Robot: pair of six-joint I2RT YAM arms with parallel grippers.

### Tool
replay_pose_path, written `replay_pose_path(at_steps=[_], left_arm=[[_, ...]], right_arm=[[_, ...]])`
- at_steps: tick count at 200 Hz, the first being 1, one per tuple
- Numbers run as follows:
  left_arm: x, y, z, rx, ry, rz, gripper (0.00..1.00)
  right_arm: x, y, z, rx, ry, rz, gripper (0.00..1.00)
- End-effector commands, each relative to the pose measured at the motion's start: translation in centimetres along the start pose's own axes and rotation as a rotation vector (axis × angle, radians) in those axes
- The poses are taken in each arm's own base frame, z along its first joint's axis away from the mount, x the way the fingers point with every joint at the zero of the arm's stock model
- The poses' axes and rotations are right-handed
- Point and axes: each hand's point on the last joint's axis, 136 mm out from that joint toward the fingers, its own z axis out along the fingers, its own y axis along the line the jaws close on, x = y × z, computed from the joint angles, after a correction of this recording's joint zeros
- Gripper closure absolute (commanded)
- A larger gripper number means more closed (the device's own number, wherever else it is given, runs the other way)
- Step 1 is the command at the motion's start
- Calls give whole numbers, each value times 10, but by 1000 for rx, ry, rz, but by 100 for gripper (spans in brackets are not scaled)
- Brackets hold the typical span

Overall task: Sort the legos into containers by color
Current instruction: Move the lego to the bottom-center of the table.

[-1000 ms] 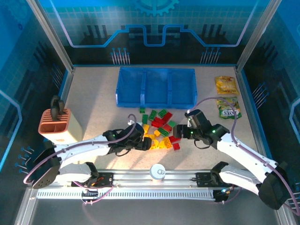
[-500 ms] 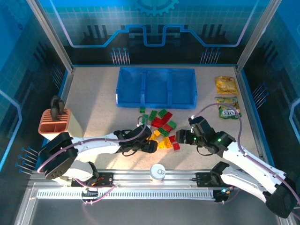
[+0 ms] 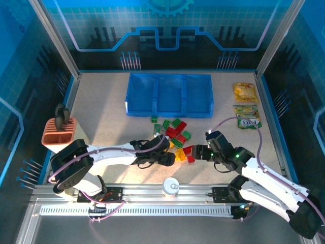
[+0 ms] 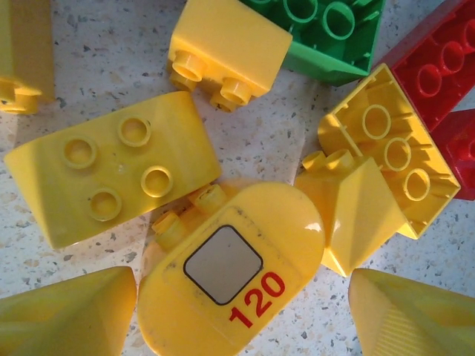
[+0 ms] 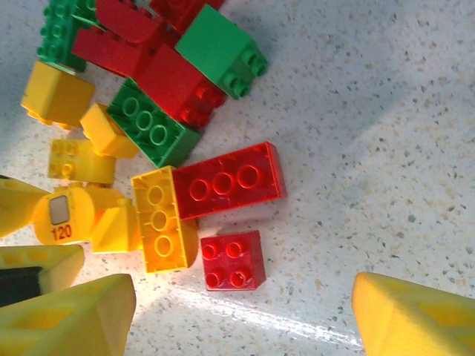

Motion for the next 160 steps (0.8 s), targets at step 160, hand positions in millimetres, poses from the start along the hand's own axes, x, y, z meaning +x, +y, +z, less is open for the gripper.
replay_pose_path(at_steps=[160], left_arm=[[22,32,-9,-74,-40,-48,47]], right_arm=[[13,-18,-5,12,-59,35,24]])
